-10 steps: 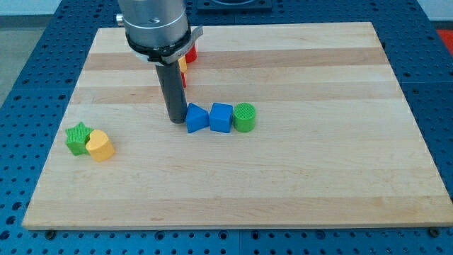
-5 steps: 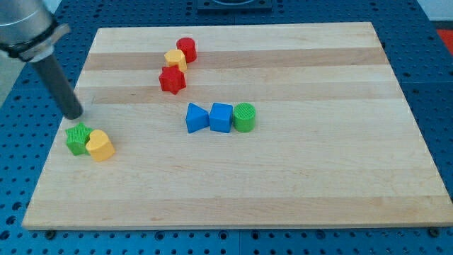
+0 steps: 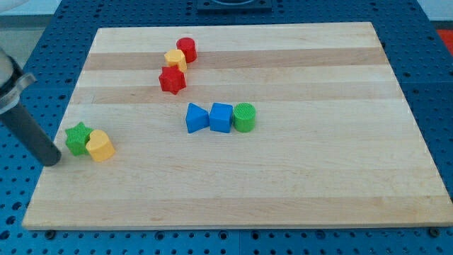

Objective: Move the green star into the blue triangle

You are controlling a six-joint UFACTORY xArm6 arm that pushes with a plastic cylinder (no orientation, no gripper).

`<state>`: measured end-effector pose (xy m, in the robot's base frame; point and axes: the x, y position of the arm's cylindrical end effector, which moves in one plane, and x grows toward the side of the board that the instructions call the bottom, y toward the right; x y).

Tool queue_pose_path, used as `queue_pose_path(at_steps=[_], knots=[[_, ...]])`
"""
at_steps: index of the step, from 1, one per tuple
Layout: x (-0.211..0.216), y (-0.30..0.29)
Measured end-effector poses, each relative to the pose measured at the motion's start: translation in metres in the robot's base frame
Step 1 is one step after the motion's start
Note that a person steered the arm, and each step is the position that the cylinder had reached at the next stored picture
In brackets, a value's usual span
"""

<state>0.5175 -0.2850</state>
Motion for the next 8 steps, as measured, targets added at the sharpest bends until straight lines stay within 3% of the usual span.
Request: queue_pose_path(at_steps=[3, 5, 8], knots=[[-0.053, 0.039], [-0.053, 0.094], [-0.036, 0.106]])
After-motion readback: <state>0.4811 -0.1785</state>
